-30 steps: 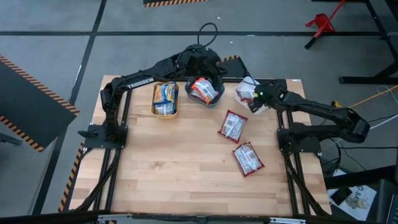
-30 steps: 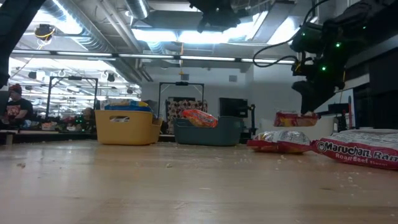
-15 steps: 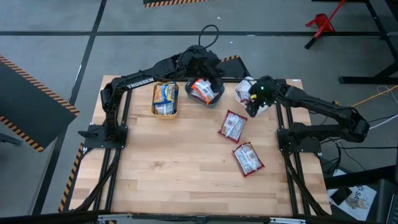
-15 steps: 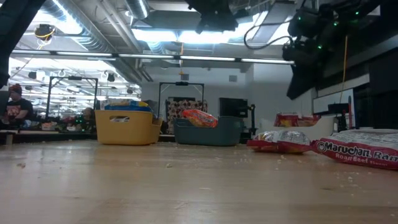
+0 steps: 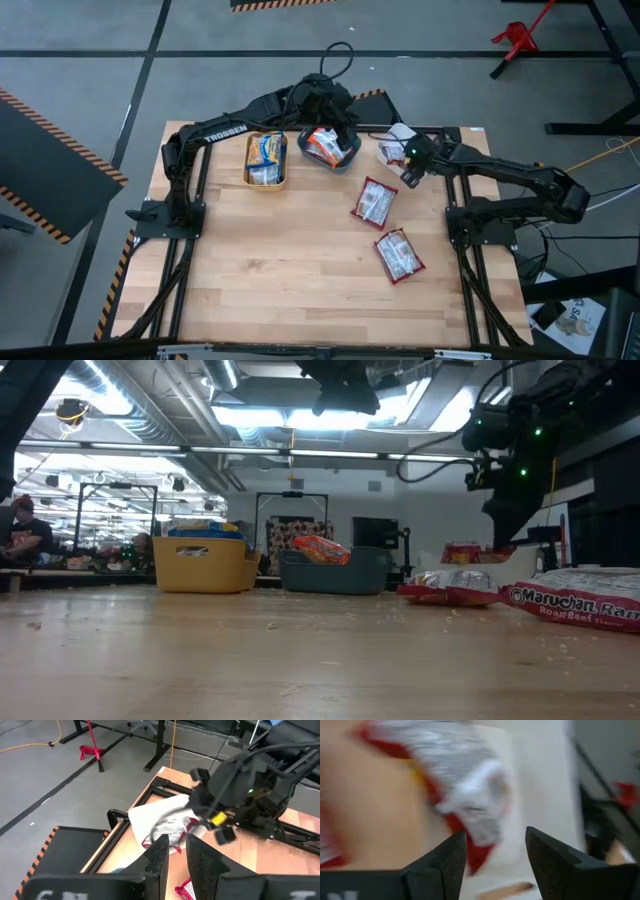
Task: Sort Maruchan noodles
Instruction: Put the middle red noodle pack into the white bin
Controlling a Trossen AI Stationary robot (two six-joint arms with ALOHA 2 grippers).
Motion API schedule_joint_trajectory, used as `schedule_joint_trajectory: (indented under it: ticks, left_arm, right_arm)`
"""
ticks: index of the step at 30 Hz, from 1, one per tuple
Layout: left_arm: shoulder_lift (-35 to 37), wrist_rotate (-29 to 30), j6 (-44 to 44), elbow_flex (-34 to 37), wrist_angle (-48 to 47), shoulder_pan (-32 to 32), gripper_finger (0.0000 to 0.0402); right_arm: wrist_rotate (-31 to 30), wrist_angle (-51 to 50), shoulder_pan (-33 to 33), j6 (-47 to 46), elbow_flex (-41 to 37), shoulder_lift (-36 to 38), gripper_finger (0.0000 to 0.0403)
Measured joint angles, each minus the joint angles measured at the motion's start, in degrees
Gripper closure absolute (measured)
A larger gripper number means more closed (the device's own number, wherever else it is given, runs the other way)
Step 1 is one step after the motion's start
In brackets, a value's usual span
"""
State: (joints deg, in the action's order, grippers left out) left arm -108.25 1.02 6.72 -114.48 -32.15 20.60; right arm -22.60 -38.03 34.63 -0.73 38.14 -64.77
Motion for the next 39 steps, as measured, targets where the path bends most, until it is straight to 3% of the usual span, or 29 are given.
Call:
schedule_joint_trajectory:
  ticks: [6, 8, 13, 16, 23, 30, 34, 39]
  left_arm:
    - [0.0, 0.0, -0.5, 0.0, -0.4, 0.0, 0.0342]
    - [0.0, 0.0, -1.1, 0.0, -0.6, 0.0, 0.0342]
    - [0.0, 0.0, -1.3, 0.0, -0.8, 0.0, 0.0342]
    - [0.0, 0.0, -1.3, 0.0, -0.9, 0.0, 0.0342]
    - [0.0, 0.0, -1.4, 0.0, -2.2, 0.0, 0.0342]
    - [0.0, 0.0, -1.4, 0.0, -2.4, 0.0, 0.0342]
    - [0.0, 0.0, -1.4, 0.0, -2.6, 0.0, 0.0342]
    - [0.0, 0.0, -1.4, 0.0, -3.1, 0.0, 0.0342]
  right_arm:
    - [-9.4, -1.1, -0.1, -3.3, 2.9, 0.0, 0.0212]
    - [-4.6, -0.7, -0.1, -2.5, 4.9, 0.3, 0.0212]
    - [20.2, 3.9, -0.3, -2.1, 8.2, 2.1, 0.0212]
    - [25.2, 4.7, -1.2, -3.6, 8.1, 1.3, 0.0212]
    - [23.0, 2.7, -1.2, -2.6, 4.0, -2.7, 0.0212]
    - [4.3, -0.3, -1.2, -4.3, 3.5, -5.7, 0.0212]
    - [-3.5, -1.8, -1.2, -4.9, 3.5, -5.6, 0.0212]
    - [-1.0, -3.3, -1.2, -5.3, 4.9, -4.5, 0.0212]
